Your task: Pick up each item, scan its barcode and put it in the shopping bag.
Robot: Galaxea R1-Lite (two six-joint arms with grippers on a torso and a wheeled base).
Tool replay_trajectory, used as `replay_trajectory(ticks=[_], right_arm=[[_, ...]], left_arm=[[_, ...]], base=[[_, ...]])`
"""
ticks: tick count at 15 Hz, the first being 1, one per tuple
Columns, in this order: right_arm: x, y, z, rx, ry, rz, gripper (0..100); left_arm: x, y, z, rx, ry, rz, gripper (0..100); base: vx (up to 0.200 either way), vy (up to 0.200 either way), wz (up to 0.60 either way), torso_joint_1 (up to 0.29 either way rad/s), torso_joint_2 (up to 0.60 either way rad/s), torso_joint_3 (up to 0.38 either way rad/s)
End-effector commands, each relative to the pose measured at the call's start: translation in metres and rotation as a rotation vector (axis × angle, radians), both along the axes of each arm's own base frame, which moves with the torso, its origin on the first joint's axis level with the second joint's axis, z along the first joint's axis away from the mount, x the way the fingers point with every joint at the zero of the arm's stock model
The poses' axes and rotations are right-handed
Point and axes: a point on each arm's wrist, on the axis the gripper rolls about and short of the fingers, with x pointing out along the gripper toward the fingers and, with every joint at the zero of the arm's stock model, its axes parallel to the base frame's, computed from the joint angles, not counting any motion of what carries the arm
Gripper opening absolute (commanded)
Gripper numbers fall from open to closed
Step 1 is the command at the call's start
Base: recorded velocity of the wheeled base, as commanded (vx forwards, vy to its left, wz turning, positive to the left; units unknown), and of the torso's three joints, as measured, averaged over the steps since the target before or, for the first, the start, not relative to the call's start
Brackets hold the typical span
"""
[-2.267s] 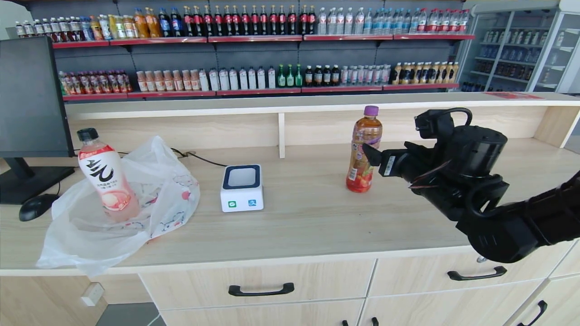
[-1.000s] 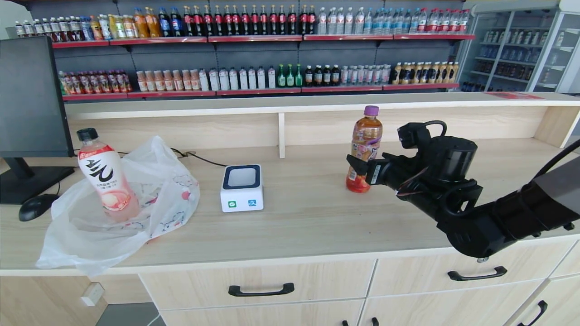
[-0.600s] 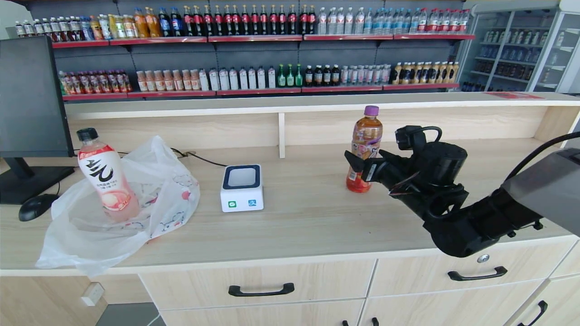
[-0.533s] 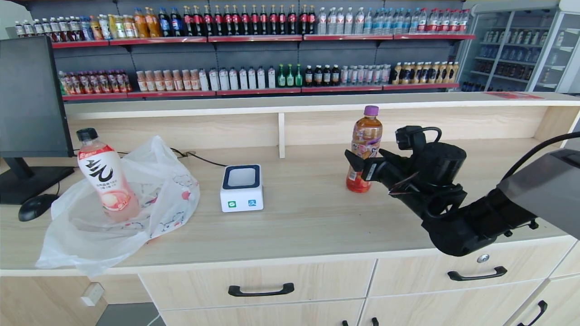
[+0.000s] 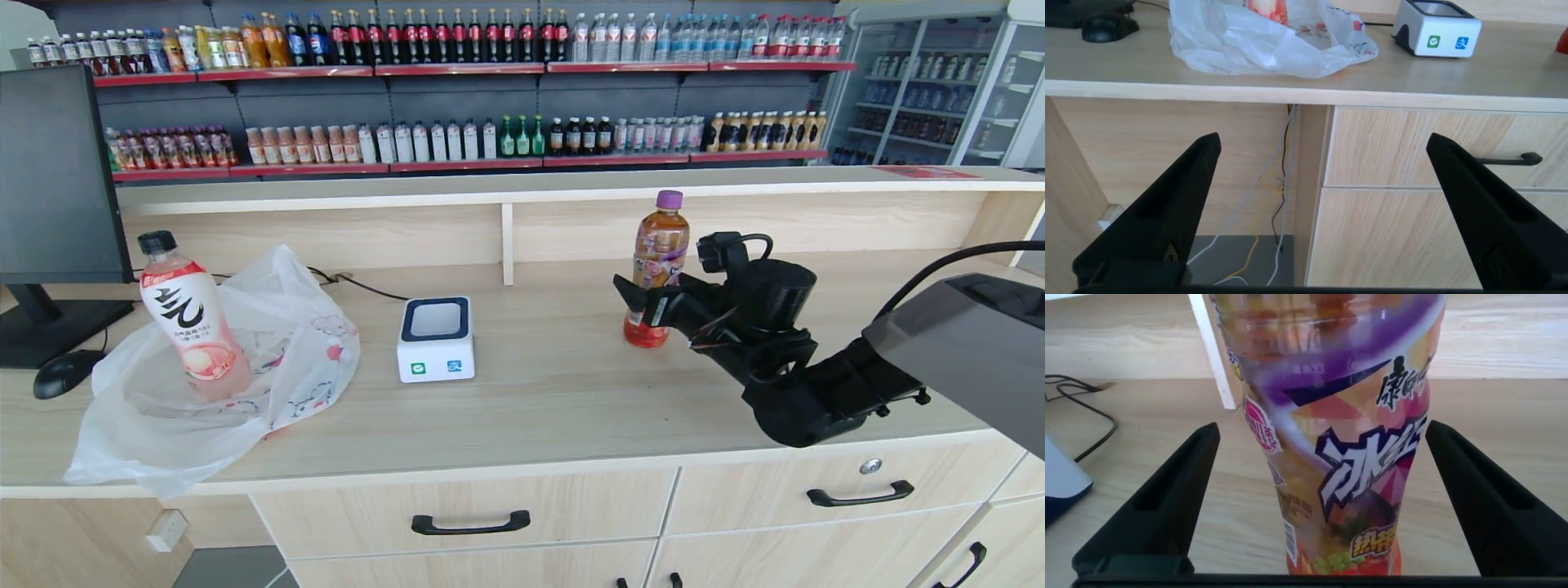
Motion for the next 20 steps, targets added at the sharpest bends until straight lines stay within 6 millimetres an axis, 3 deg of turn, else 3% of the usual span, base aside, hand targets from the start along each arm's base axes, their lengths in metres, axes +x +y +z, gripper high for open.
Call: replay_trajectory(ticks=[1,8,15,20], right_arm=[[0.006,0.001,-0.001,0.0,-0.001,0.001,100],[0.022,-0.001,-0.005,0.0,-0.01,0.038,100],[0.043,0.0,0.007,-0.008,0.006,0.049,100],[0.044,-0.009,0.002,-0.02,0.016,0.027,100]], left_arm=[[0.0,0.0,0.0,0.0,-0.001,0.0,100],[0.0,0.0,0.0,0.0,-0.001,0.001,100],[0.0,0.0,0.0,0.0,-0.001,0.0,100],[0.0,0.0,0.0,0.0,-0.001,0.0,100]], base=[[0.0,0.0,0.0,0.0,0.0,0.0],[0.0,0.0,0.0,0.0,0.0,0.0],[0.0,0.0,0.0,0.0,0.0,0.0],[0.0,0.0,0.0,0.0,0.0,0.0]])
